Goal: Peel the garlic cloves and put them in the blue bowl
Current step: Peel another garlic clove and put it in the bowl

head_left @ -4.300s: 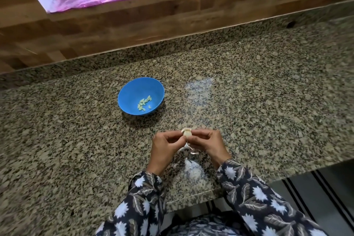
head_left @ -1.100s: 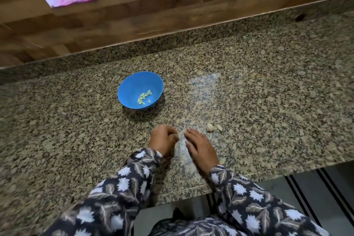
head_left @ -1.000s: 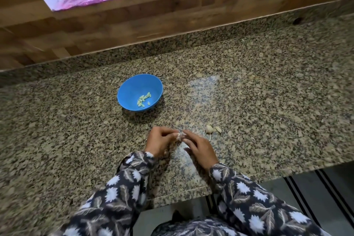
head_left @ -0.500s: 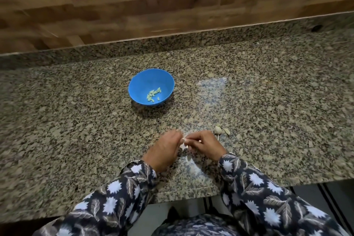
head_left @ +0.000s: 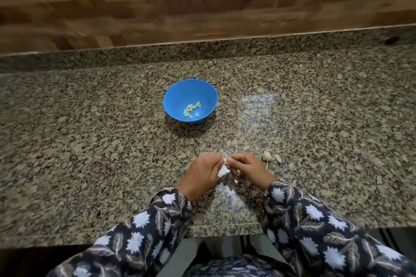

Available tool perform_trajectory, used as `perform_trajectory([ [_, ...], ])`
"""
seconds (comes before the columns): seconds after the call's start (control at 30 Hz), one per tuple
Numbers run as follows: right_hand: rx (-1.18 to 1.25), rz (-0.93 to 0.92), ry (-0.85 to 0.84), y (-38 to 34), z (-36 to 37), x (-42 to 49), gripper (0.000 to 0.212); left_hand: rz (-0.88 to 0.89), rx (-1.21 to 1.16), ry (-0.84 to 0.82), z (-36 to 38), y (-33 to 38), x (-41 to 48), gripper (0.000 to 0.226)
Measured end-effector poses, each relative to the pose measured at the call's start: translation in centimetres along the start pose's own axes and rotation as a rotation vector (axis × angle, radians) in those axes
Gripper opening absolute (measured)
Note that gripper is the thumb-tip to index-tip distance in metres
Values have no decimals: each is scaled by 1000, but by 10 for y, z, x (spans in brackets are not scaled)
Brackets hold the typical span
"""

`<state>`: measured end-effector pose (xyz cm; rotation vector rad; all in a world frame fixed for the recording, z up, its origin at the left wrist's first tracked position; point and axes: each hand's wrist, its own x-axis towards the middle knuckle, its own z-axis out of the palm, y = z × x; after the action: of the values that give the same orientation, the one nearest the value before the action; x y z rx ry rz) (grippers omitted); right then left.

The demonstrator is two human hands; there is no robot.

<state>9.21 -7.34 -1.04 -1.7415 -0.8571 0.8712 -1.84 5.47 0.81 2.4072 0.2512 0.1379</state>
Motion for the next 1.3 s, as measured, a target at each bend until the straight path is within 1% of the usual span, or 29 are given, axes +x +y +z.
perform_trajectory([
  [0.03, 214, 120, -20, 0, 3, -3, 27, 116, 105, 31, 0, -5, -1, 29],
  [0.07, 368, 205, -30, 0, 5, -7, 28, 174, 158, 44, 2, -9, -1, 30],
  [0.1, 419, 237, -20, 3, 8, -10, 27, 175, 169, 53, 4, -11, -3, 29],
  [0.17, 379, 214, 27, 6, 12, -15, 25, 27, 103, 88, 6, -9, -5, 20],
  [0.23, 372, 199, 107, 9, 14, -18, 21, -135, 22, 132, 10, -7, -6, 19],
  [0.27, 381, 203, 150, 9, 15, -20, 20, -184, 6, 146, 13, -7, -7, 21],
  [0.33, 346, 194, 203, 11, 15, -22, 18, -227, -43, 169, 18, -6, -9, 27],
  [0.4, 300, 193, 201, 10, 15, -25, 18, -239, -159, 160, 19, -1, -10, 30],
  [0.47, 176, 213, 178, 6, 16, -29, 15, -198, -196, 112, 19, 4, -12, 29],
  [0.53, -70, 206, 160, 1, 15, -31, 14, -140, -110, 76, 20, 6, -13, 27],
  [0.63, -453, 111, 152, -2, 11, -33, 20, -95, 3, 2, 17, 4, -11, 18],
  [0.7, -595, 48, 129, -2, 7, -35, 23, -48, 51, -69, 17, 3, -10, 19],
  [0.77, -707, -48, 123, -1, 5, -36, 26, -61, 24, -93, 18, 5, -10, 21],
  [0.83, -773, -216, 177, -1, 5, -35, 27, -150, -52, -97, 19, 8, -8, 23],
  [0.87, -770, -295, 218, 0, 5, -33, 29, -177, -68, -101, 19, 10, -7, 24],
  [0.9, -763, -333, 242, 0, 5, -34, 30, -182, -77, -103, 19, 11, -7, 24],
  [0.97, -720, -284, 255, -2, 6, -32, 35, -151, -106, -91, 16, 12, -8, 25],
  [1.0, -690, -197, 240, -5, 5, -32, 35, -126, -94, -85, 16, 11, -9, 27],
  [1.03, -681, -117, 217, -5, 5, -31, 33, -94, -52, -69, 16, 9, -9, 28],
  [1.1, -678, -57, 216, -2, 6, -28, 29, -59, 40, -33, 17, 6, -9, 27],
  [1.13, -667, -43, 232, -3, 6, -28, 30, -76, 39, -30, 17, 7, -8, 26],
  [1.17, -680, -46, 241, -5, 7, -29, 31, -121, -1, -50, 19, 9, -8, 25],
  [1.2, -724, -105, 262, -3, 7, -30, 33, -193, -80, -85, 19, 12, -7, 25],
  [1.23, -792, -207, 305, 0, 7, -29, 34, -282, -209, -116, 20, 14, -7, 25],
  [1.3, -934, -397, 380, 3, 2, -31, 34, -472, -597, -146, 18, 17, -5, 24],
])
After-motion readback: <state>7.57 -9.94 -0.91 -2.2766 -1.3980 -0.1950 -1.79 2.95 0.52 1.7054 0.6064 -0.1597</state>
